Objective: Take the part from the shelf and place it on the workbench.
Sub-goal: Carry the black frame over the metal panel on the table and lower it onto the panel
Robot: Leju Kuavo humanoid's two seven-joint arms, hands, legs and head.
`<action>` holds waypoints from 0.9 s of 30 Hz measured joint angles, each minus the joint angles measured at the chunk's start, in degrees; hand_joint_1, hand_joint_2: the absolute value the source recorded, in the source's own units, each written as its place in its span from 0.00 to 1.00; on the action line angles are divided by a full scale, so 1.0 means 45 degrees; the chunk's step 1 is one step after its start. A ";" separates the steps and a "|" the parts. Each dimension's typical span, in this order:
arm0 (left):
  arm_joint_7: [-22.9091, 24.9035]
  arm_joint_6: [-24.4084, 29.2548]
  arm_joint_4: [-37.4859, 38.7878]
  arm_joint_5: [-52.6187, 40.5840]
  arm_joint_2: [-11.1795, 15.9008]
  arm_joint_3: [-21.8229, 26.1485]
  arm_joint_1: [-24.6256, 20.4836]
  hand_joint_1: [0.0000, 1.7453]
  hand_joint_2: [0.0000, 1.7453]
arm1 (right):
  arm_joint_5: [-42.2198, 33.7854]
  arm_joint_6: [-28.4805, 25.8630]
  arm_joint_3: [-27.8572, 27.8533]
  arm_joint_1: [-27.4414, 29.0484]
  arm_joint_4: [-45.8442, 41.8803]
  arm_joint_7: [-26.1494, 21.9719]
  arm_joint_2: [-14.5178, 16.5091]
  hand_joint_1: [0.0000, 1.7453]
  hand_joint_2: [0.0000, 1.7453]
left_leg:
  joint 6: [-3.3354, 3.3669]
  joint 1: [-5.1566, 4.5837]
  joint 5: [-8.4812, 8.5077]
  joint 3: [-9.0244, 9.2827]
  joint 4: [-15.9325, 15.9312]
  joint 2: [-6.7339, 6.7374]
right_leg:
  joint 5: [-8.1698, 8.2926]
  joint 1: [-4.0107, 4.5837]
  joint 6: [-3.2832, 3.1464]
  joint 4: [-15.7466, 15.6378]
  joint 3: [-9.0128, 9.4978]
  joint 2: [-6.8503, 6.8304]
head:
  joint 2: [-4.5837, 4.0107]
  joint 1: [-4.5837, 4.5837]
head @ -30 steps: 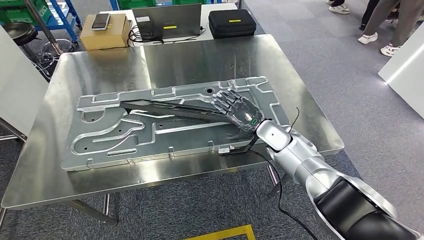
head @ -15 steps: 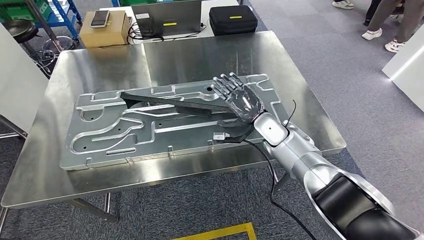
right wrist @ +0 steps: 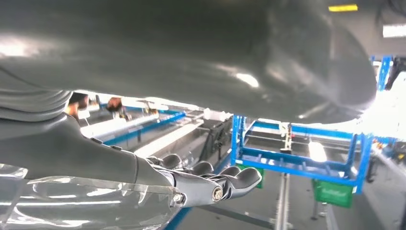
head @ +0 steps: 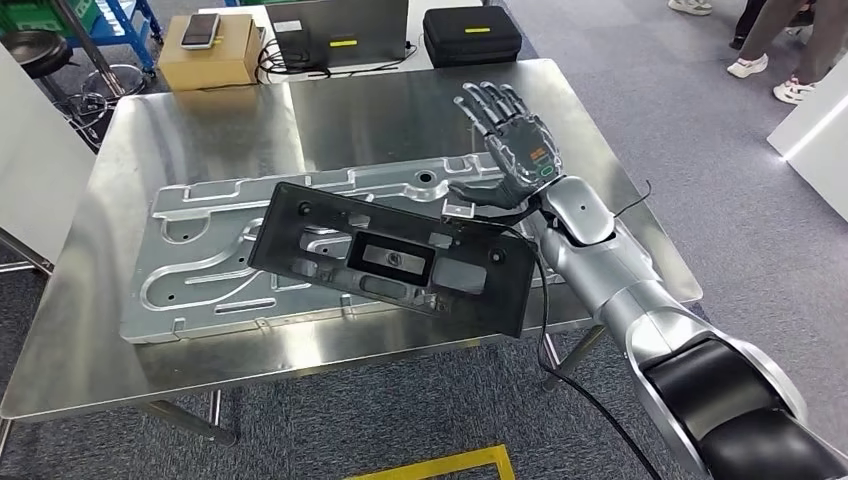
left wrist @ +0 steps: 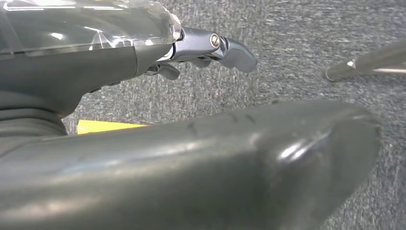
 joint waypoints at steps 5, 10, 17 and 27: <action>0.0024 0.0023 0.0000 0.0024 0.0002 -0.0002 -0.0100 0.00 0.00 | -0.1205 0.0282 -0.0927 -0.0241 -0.0102 -0.0457 0.0241 0.00 0.00 | 0.0266 0.0034 -0.0013 0.0066 -0.0059 -0.0013 | -0.1425 -0.0091 0.0220 0.2933 -0.1389 0.0143 | 0.0000 0.0001; 0.0039 0.0023 0.0000 0.0024 -0.0004 -0.0002 -0.0120 0.00 0.00 | -0.1352 0.0338 -0.1262 -0.0314 -0.0112 -0.0537 0.0306 0.00 0.00 | 0.0241 0.0009 -0.0092 0.0209 -0.0061 -0.0090 | -0.0083 -0.0039 -0.0011 0.1695 -0.1105 0.0141 | 0.0000 0.0001; 0.0063 0.0021 0.0010 0.0029 -0.0029 -0.0004 -0.0162 0.00 0.00 | -0.2382 0.0339 -0.1630 -0.0465 -0.0220 -0.0980 0.0325 0.00 0.00 | -0.0155 -0.0047 -0.0348 0.0045 0.0205 -0.0068 | 0.0492 0.0006 -0.0338 -0.0221 -0.0318 0.0094 | 0.0000 -0.0001; 0.0184 -0.0142 0.0010 0.0355 -0.0036 0.0008 -0.0107 0.00 0.00 | -0.7236 0.0417 -0.3512 0.1992 -0.3996 -0.2891 0.0175 0.00 0.00 | -0.0216 -0.0019 -0.0139 0.0121 0.0201 0.0034 | 0.0284 0.0017 -0.0261 -0.0132 -0.0140 0.0121 | 0.0000 -0.0004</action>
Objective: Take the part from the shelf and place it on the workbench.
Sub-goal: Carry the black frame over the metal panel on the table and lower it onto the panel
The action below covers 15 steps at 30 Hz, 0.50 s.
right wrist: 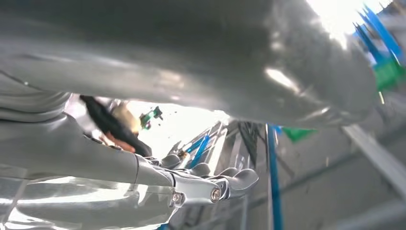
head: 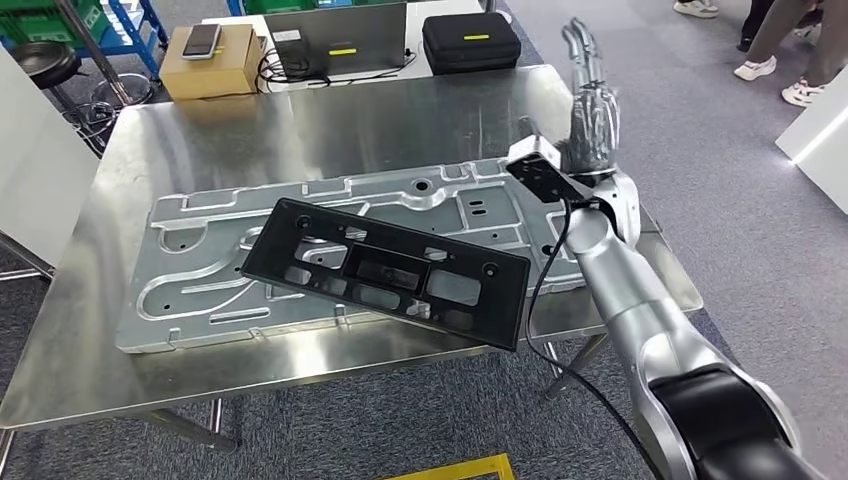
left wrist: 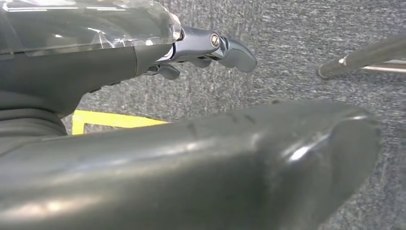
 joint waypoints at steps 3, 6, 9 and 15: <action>-0.0146 -0.0075 0.0000 0.0249 -0.0039 0.0055 0.0123 0.00 0.00 | -0.0606 0.0021 -0.0803 0.2060 -0.2724 -0.0172 0.0045 0.00 0.00 | 0.0231 -0.0031 -0.0042 0.0215 -0.0331 -0.0008 | -0.0062 0.0035 0.0171 -0.0007 0.0030 0.0014 | 0.0000 0.0002; -0.0208 -0.0101 0.0000 0.0428 -0.0095 0.0151 0.0232 0.00 0.00 | -0.0976 0.0066 -0.1767 0.4195 -0.5101 -0.0546 0.0317 0.00 0.00 | 0.0445 0.0025 0.0009 0.0288 -0.0462 0.0031 | -0.0620 -0.0026 0.0404 0.0698 -0.0237 0.0098 | 0.0000 0.0001; -0.0206 -0.0090 0.0000 0.0532 -0.0141 0.0290 0.0307 0.00 0.00 | -0.1365 0.0265 -0.3023 0.6278 -0.6883 -0.1031 0.0754 0.00 0.00 | 0.0529 0.0028 0.0026 0.0284 -0.0461 0.0061 | -0.1814 -0.0089 0.0543 0.3041 -0.1351 0.0142 | 0.0000 0.0001; -0.0210 -0.0117 0.0000 0.0594 -0.0247 0.0339 0.0404 0.00 0.00 | -0.1908 0.0753 -0.5243 0.9800 -0.9103 -0.1673 0.1459 0.00 0.00 | 0.0436 -0.0009 0.0000 0.0266 -0.0416 0.0070 | -0.0380 -0.0049 0.0389 0.0383 0.0064 0.0092 | 0.0000 0.0001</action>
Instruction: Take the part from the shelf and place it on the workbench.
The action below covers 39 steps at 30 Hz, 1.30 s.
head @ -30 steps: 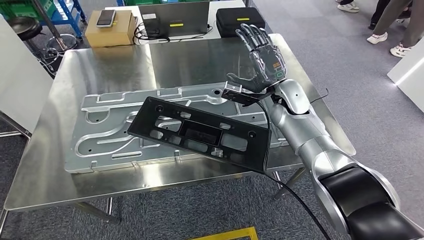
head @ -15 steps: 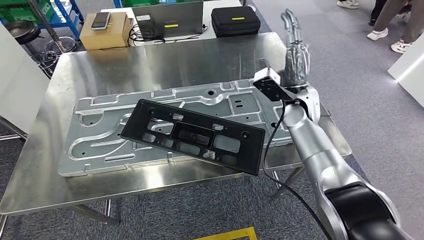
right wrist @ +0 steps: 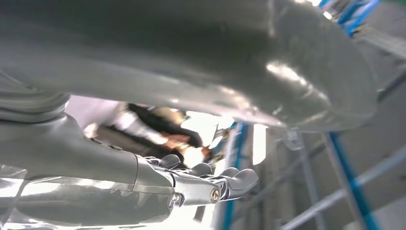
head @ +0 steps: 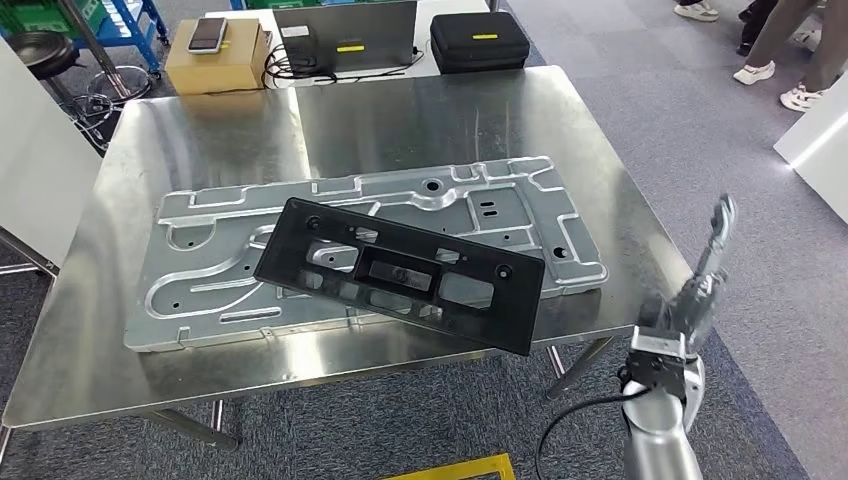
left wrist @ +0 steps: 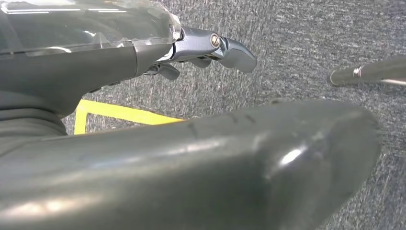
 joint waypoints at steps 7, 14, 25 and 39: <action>-0.0044 -0.0019 0.0000 -0.0004 -0.0069 0.0052 0.0068 0.00 0.00 | -0.0232 0.0128 -0.1435 0.1905 -0.0748 -0.0071 0.0319 0.00 0.00 | -0.0447 -0.0024 -0.1073 -0.0366 0.1107 0.0058 | 0.0562 -0.0064 -0.0512 -0.0570 -0.0070 0.0074 | 0.0000 -0.0002; -0.0210 -0.0100 -0.0002 -0.0147 -0.0118 0.0053 0.0153 0.00 0.00 | -0.0134 0.0740 -0.3087 0.3179 -0.0365 -0.0073 0.0319 0.00 0.00 | -0.0395 -0.0037 -0.1935 0.1153 0.0960 0.0029 | 0.1181 0.0001 -0.0447 -0.0418 -0.0911 0.0089 | 0.0000 -0.0006; -0.0194 -0.0134 -0.0010 -0.0238 -0.0151 0.0053 0.0107 0.00 0.00 | 0.0907 0.2372 -0.6048 0.2939 0.2643 -0.0025 0.1468 0.00 0.00 | 0.0233 -0.0113 -0.0480 0.1011 -0.0504 0.0215 | -0.1254 -0.0179 0.0324 0.2691 -0.1736 0.0101 | 0.0000 0.0004; -0.0114 0.0013 -0.0010 -0.0348 -0.0171 0.0058 0.0137 0.00 0.00 | 0.1557 0.2528 -0.9536 0.1044 1.2114 0.0342 0.2716 0.00 0.00 | -0.0555 0.0007 -0.1827 -0.0658 0.1945 0.0164 | 0.0107 -0.0034 -0.0637 -0.0748 0.0621 -0.0152 | 0.0000 -0.0001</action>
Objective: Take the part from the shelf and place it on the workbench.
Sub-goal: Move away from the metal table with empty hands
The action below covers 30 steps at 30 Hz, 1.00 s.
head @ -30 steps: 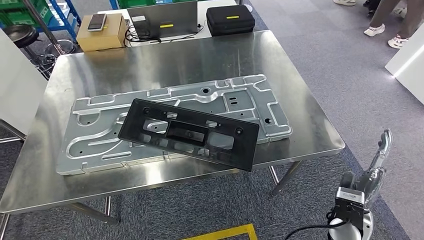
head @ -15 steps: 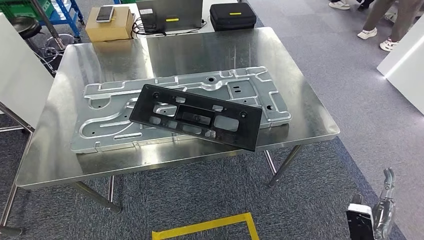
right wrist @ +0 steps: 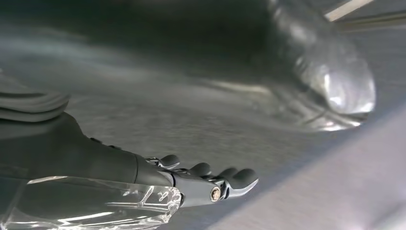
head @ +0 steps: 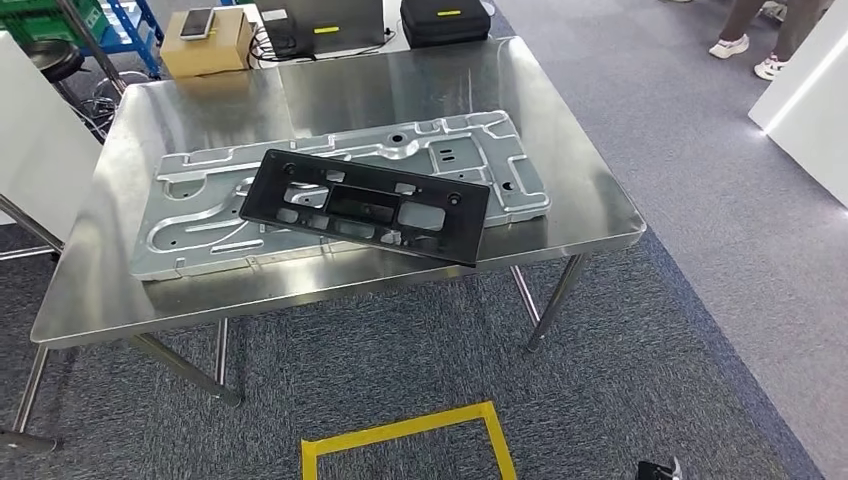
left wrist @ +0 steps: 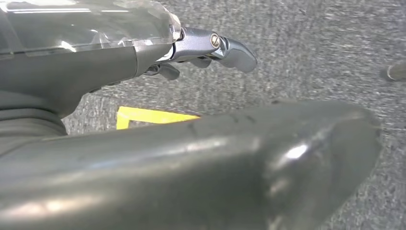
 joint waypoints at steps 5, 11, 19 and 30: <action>-0.0090 0.0035 0.0000 -0.0133 -0.0005 0.0000 0.0005 0.00 0.00 | 0.1249 -0.0723 -0.0181 -0.0209 0.2592 0.1926 -0.0300 0.00 0.00 | 0.0062 0.0006 0.0486 0.0971 0.0621 0.0001 | 0.0648 0.0146 0.0044 0.0231 -0.1028 -0.0158 | 0.0000 0.0000; -0.0257 -0.0026 -0.0009 -0.0249 -0.0004 -0.0005 -0.0034 0.00 0.00 | 0.2754 -0.0514 0.0179 -0.0285 0.4329 0.4507 -0.0341 0.00 0.00 | 0.0448 -0.0149 0.0434 0.2922 -0.2601 0.0046 | 0.1321 0.0140 0.0396 0.0338 -0.1432 -0.0154 | 0.0000 0.0002; -0.0310 -0.0058 -0.0005 -0.0283 -0.0004 -0.0005 -0.0016 0.00 0.00 | 0.3319 0.0105 0.0663 -0.0260 0.5145 0.5269 -0.0333 0.00 0.00 | 0.0670 -0.0075 0.1840 0.1169 -0.2471 0.0102 | -0.0996 -0.0050 0.0826 0.3918 -0.1586 0.0163 | 0.0000 0.0002; -0.0365 -0.0152 -0.0005 -0.0327 -0.0028 -0.0005 0.0119 0.00 0.00 | 0.3741 0.0635 0.1106 -0.0364 0.5527 0.5747 -0.0459 0.00 0.00 | -0.0030 0.0037 0.0781 -0.0251 -0.0663 0.0000 | -0.0399 0.0020 0.0102 -0.0366 0.0774 0.0105 | 0.0000 0.0001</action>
